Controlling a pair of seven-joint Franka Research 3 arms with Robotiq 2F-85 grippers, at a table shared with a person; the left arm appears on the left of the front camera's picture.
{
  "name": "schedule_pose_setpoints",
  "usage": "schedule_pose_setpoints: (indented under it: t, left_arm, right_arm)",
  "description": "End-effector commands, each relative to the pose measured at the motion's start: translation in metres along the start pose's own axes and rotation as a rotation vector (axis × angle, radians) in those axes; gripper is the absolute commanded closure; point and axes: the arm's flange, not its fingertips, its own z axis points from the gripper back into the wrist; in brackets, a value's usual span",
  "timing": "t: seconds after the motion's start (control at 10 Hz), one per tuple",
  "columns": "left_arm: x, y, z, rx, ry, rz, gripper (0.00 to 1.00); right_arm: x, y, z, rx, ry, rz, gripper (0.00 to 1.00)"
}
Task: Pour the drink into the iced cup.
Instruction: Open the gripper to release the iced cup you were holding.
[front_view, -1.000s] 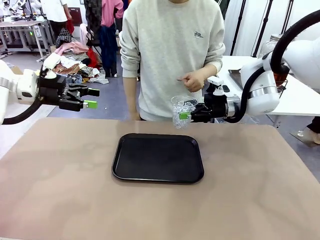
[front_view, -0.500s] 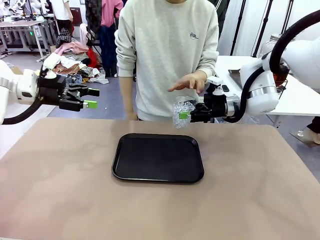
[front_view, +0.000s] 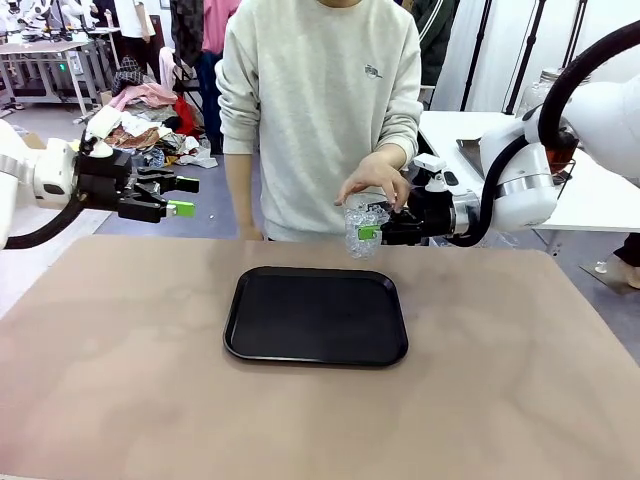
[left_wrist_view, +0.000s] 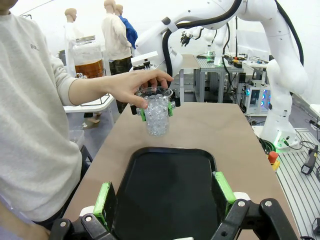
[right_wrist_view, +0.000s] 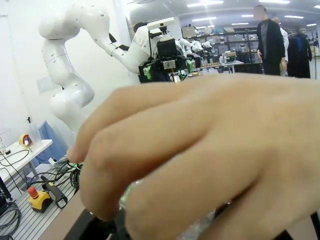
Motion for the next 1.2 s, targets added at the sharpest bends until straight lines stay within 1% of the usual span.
schedule_pose_setpoints:
  t: [0.0, 1.1]
  left_arm:
    - [0.0011, -0.0008, 0.0006, 0.001, -0.001, -0.004, 0.00]
    - [0.0011, -0.0008, 0.0006, 0.001, -0.001, -0.004, 0.00]
  right_arm:
    - [0.0029, 0.0006, -0.0001, 0.000, 0.001, 0.008, 0.36]
    - [0.0029, 0.0006, -0.0001, 0.000, 0.001, 0.008, 0.36]
